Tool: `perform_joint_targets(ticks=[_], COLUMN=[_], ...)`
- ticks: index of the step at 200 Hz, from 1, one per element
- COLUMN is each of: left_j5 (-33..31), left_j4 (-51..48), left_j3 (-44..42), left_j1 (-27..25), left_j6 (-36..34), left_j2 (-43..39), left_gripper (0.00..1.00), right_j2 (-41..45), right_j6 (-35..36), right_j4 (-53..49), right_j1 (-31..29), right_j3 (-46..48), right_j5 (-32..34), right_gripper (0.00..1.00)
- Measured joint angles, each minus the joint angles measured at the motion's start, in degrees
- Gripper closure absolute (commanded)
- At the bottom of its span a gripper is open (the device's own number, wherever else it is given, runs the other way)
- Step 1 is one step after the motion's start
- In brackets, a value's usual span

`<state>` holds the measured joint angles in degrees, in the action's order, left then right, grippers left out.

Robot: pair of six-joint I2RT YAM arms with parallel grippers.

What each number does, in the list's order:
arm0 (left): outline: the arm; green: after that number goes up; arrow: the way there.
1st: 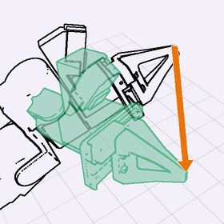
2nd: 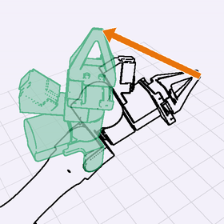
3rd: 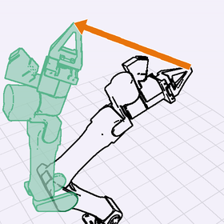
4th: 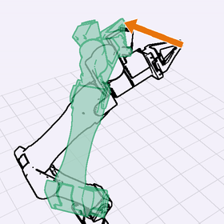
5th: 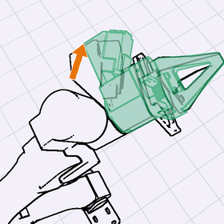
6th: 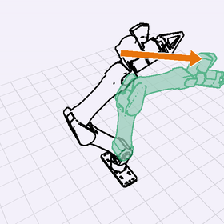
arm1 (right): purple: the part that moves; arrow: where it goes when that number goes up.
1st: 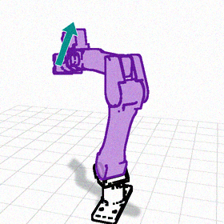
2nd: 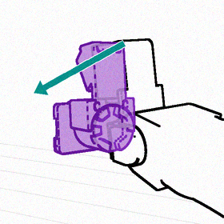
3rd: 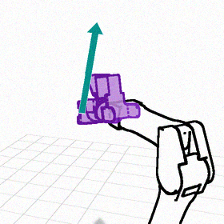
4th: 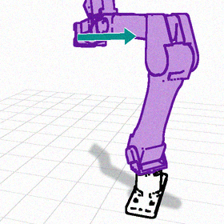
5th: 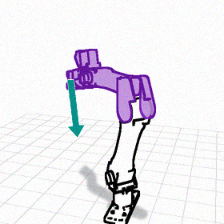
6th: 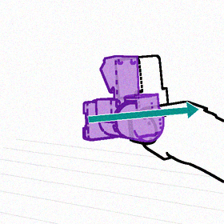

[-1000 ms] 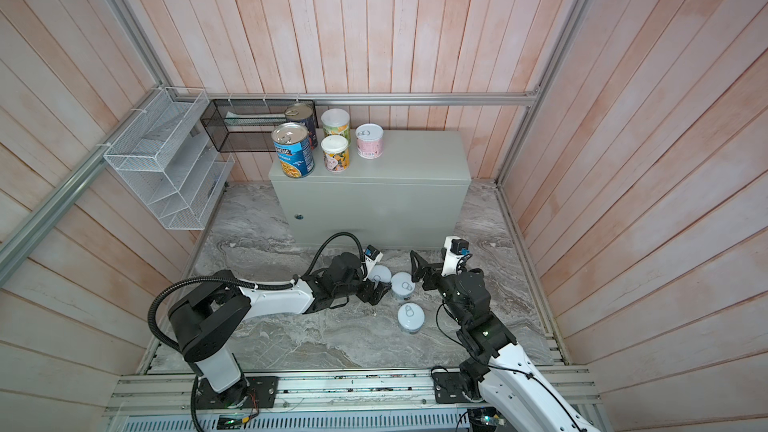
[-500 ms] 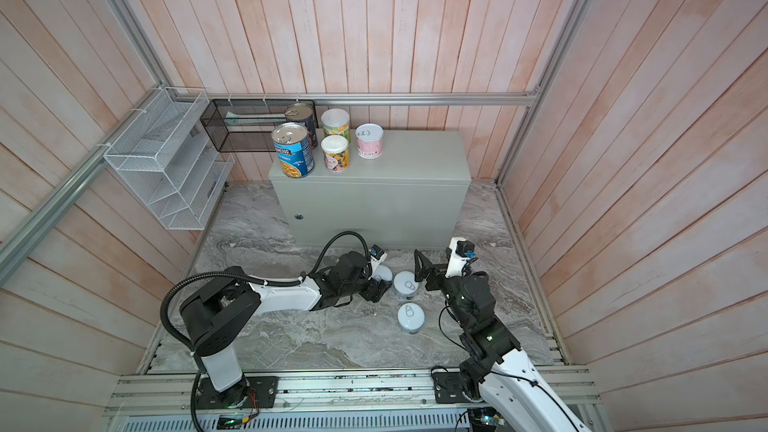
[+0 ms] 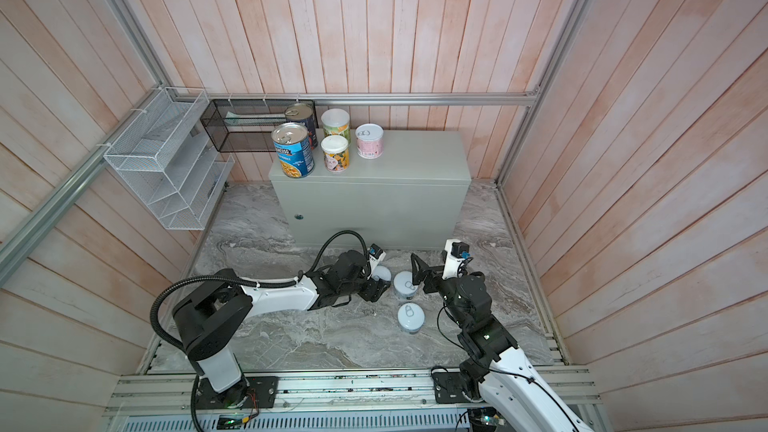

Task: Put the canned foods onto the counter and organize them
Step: 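Lower the right gripper toward the floor cans while the left gripper approaches them, then close the left gripper on the orange-label can while the right gripper moves beside it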

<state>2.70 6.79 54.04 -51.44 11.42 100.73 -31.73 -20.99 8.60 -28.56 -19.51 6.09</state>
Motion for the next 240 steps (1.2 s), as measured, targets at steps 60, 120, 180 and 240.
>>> perform_joint_targets(ticks=[60,120,180,240], left_j5=[-0.17,4.24,8.28,11.87], left_j4=[-9.88,-18.47,-26.45,-32.00], left_j3=[0.13,1.44,7.41,11.91], left_j1=[0.13,4.44,6.84,8.04], left_j6=[4.20,8.59,9.62,9.84], left_j2=[-9.14,-16.09,-19.15,-20.22], left_gripper=[0.36,0.36,0.36,0.36], right_j2=[-0.96,-5.64,-5.64,-4.76], right_j6=[0.00,1.90,4.37,8.48], right_j4=[4.72,9.09,12.96,13.86], right_j1=[0.00,-0.02,-0.96,-4.07], right_j3=[0.98,1.05,1.73,2.71], right_j5=[-6.84,-14.19,-19.10,-20.68], right_gripper=[0.03,0.03,0.03,0.03])
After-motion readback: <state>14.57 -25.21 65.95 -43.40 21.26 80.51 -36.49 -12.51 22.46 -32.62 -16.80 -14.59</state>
